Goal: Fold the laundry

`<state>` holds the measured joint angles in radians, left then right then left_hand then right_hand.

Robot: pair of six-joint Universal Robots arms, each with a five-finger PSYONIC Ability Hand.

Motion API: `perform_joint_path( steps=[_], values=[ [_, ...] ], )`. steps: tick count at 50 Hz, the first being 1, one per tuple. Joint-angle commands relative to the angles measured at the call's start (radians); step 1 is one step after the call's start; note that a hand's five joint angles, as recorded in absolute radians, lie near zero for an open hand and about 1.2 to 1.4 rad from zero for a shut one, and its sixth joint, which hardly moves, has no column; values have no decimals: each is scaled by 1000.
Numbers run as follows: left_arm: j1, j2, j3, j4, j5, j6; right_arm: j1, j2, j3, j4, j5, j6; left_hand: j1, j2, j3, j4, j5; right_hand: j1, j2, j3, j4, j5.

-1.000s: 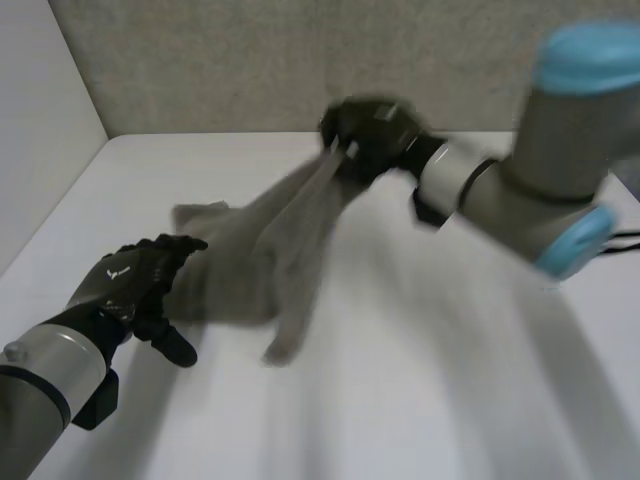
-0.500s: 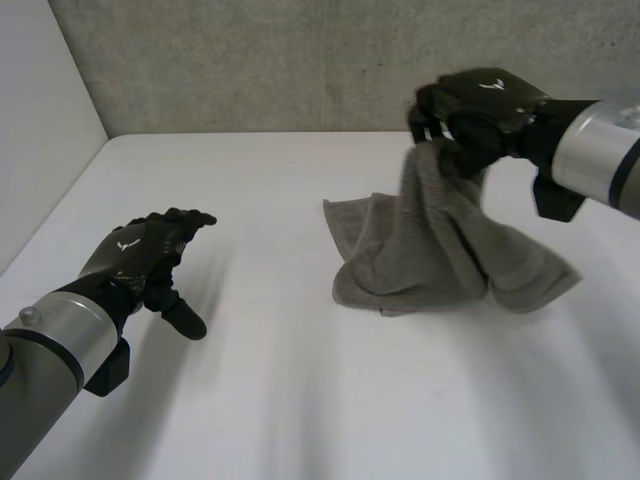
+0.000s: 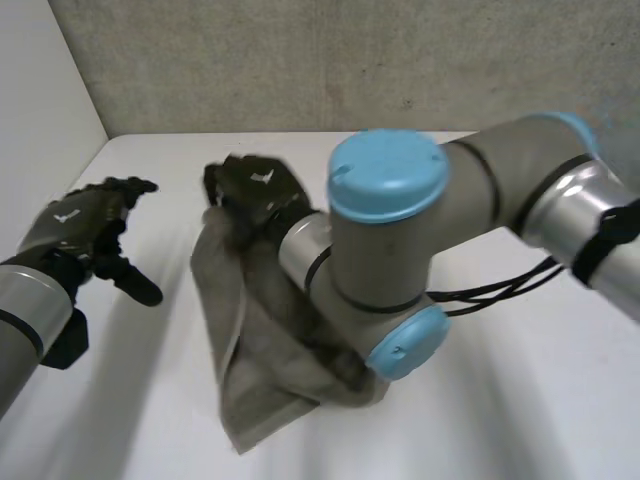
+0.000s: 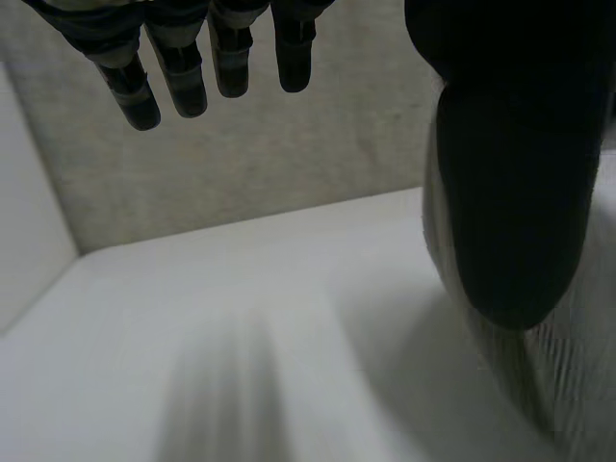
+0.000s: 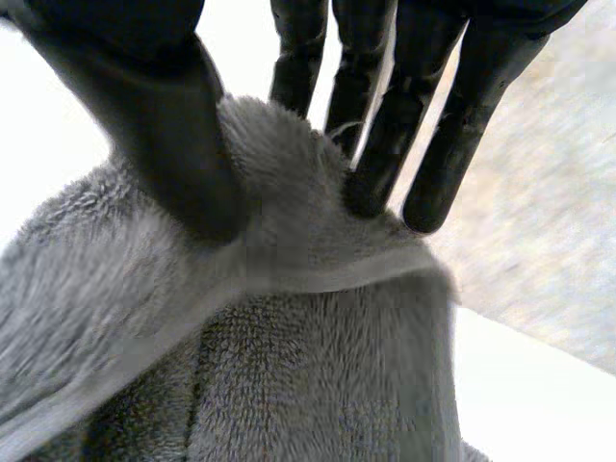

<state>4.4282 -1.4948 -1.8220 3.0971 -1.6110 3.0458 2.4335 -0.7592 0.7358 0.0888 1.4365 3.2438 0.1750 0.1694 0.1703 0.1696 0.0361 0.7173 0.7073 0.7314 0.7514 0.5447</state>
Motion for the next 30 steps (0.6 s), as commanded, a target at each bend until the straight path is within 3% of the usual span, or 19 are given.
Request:
perform_joint_path(
  steps=[1, 4, 10, 14, 25, 30],
  values=[
    [10, 7, 9, -2, -46, 1, 2, 46, -122, 138, -77, 33, 3, 9, 8, 9, -32, -543, -533, -557, -577, -545],
    [8, 5, 7, -3, -46, 1, -34, -5, -125, 170, -79, 39, 3, 9, 8, 9, -32, -543, -533, -557, -577, -545],
    [0, -5, -8, -8, -43, 2, -220, -153, -35, 177, -99, 22, 3, 9, 8, 9, -32, -543, -533, -557, -577, -545],
    [3, -13, -29, -8, -43, 1, -304, -186, -9, 189, -114, -56, 3, 9, 8, 9, -32, -543, -533, -557, -577, -545],
    [13, -127, -118, -3, -40, -16, -314, -189, 157, 348, -189, -376, 6, 12, 11, 12, -29, -518, -508, -532, -552, -520],
    [8, -185, -120, -2, -38, -85, -297, -190, 255, 338, -192, -414, 15, 21, 20, 20, -21, -477, -467, -491, -511, -479]
  ],
)
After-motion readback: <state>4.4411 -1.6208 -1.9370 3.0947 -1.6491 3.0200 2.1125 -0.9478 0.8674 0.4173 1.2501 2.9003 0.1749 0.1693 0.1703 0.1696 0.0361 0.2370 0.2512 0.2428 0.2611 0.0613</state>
